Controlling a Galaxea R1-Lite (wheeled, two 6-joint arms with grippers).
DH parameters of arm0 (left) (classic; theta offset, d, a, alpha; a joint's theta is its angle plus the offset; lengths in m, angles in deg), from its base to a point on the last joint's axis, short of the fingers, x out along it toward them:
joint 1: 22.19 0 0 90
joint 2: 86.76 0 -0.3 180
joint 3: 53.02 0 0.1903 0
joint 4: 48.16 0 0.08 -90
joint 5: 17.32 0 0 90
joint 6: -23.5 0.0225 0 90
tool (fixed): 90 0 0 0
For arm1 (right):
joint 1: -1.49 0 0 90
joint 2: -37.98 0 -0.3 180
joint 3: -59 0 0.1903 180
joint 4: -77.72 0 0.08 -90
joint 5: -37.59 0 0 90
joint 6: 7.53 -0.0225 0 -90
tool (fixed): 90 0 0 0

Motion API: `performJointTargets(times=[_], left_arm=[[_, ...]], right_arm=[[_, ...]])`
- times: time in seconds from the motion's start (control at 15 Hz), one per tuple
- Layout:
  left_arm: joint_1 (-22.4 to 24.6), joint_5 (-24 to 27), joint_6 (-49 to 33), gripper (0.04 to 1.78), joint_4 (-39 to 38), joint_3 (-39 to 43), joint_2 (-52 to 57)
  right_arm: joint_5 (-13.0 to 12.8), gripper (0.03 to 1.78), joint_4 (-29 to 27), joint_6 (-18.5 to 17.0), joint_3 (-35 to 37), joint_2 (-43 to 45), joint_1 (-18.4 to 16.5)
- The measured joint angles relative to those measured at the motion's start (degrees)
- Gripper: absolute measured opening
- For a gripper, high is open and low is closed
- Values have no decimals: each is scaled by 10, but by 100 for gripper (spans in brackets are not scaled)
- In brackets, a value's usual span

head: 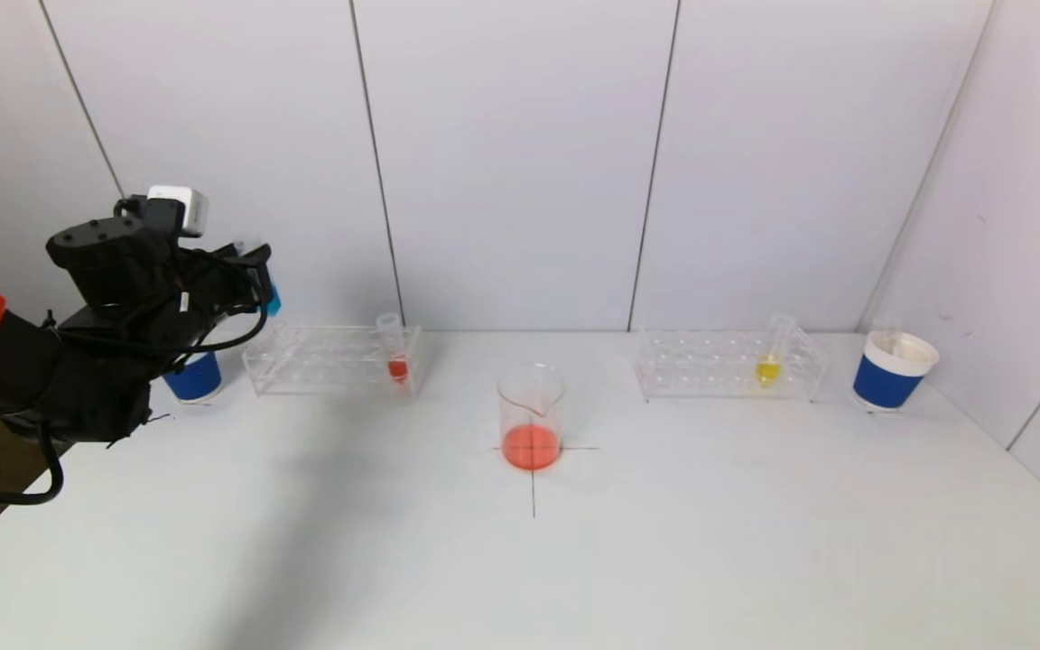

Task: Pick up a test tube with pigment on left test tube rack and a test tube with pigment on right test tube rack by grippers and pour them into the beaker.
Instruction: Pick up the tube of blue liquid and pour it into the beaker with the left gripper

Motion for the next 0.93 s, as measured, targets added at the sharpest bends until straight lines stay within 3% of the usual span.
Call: performJointTargets(times=[0.67,0.93], left_arm=[[-61,-4,3,42,136,2,134],[-96,-6,43,42,161,1,167]], right_arm=[[0,177,0,0,0,0,0],[0,177,0,0,0,0,0]])
